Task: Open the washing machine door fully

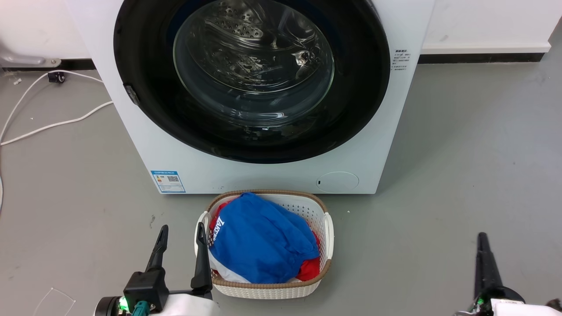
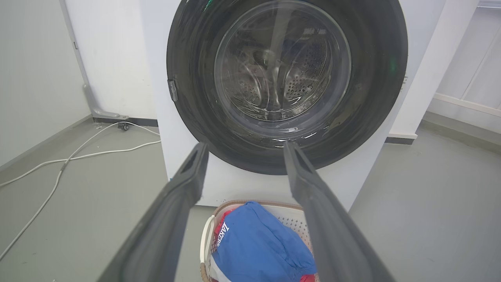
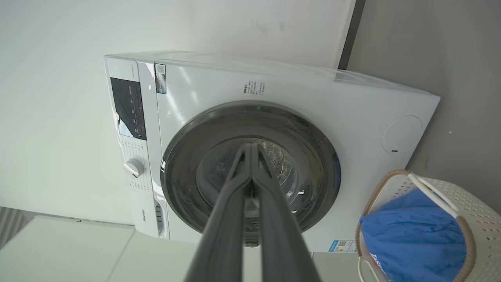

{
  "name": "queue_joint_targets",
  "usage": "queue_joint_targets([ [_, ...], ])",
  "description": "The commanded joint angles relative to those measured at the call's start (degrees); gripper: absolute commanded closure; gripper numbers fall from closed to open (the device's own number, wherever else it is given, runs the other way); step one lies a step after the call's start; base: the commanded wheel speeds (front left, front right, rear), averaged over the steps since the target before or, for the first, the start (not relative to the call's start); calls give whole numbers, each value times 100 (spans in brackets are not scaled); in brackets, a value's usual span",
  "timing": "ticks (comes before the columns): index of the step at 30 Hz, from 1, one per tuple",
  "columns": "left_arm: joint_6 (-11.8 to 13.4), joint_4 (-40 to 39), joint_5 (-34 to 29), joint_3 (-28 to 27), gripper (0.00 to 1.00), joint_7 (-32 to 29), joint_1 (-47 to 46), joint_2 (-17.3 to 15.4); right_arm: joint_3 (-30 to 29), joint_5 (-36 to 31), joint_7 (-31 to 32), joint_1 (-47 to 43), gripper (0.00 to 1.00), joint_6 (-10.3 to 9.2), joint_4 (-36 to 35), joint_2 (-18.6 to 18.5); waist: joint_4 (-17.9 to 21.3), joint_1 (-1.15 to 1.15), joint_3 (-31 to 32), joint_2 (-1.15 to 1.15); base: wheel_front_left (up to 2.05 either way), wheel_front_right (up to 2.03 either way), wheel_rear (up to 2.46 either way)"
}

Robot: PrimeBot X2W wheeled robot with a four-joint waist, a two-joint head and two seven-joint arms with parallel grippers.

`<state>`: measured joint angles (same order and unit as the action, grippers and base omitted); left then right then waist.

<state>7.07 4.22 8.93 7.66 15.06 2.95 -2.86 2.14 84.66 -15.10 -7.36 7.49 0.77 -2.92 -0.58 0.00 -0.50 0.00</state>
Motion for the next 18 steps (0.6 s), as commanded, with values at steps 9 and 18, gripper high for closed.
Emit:
queue_joint_targets([
  [9,-3,1,21,-7,0,17,15,-3,-13,1719,552,-106,100,0,-482,3,-13,0,-5,0,0,0,0],
  [18,-3,-22,4,-43,0,17,26,-3,-296,1852,1397,-259,100,0,-606,6,-17,0,-21,0,0,0,0],
])
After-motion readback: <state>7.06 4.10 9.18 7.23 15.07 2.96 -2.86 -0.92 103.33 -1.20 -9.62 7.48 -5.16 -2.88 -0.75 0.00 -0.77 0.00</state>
